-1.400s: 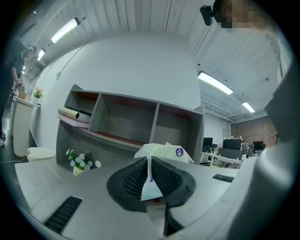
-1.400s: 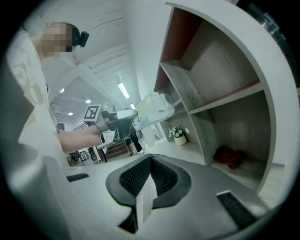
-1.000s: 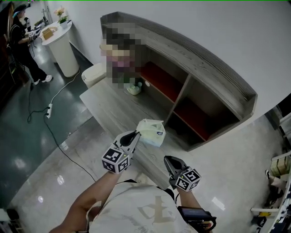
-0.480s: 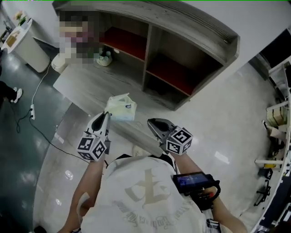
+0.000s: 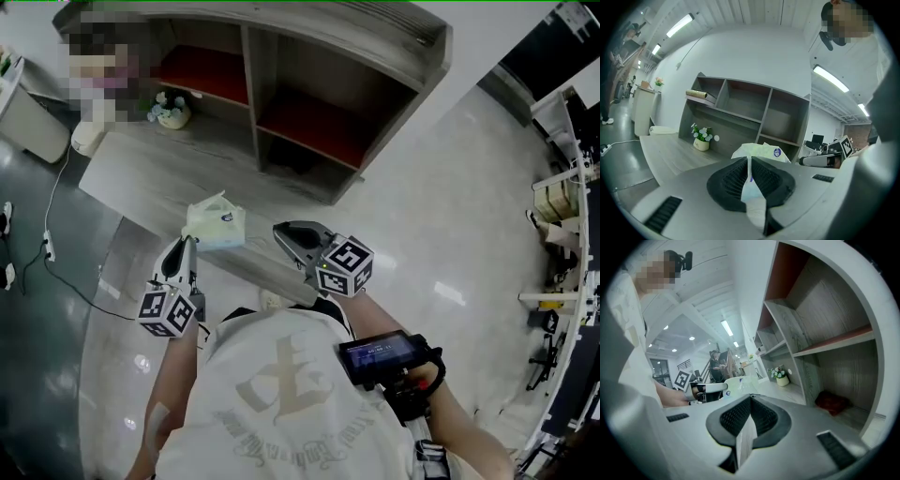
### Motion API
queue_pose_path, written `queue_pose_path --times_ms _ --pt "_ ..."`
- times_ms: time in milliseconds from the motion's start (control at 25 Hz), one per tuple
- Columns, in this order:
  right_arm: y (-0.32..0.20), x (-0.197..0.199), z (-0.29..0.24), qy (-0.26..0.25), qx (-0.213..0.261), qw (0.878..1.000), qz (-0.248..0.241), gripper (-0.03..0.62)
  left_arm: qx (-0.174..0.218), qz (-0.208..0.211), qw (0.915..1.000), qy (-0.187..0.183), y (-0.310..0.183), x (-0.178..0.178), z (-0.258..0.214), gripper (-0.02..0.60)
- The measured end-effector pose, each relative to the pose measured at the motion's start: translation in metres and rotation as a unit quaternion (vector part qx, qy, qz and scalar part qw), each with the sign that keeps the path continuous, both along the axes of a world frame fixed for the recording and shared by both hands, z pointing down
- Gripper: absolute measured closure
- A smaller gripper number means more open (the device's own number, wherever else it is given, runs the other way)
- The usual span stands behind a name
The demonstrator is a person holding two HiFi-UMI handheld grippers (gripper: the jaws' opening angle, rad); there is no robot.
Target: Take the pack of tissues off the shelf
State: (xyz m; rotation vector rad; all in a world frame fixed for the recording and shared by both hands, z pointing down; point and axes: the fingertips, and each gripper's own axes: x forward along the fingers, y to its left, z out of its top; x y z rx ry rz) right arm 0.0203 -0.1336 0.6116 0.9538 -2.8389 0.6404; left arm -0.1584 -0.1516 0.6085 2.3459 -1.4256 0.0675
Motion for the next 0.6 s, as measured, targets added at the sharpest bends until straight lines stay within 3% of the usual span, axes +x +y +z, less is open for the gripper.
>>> queue_pose_path --times_ms 600 --pt "0.004 0.007 0.003 0.003 -0.002 1.0 -0.001 0.591 -0.001 0.022 0.9998 -0.001 0.0 0.019 0.004 0.541"
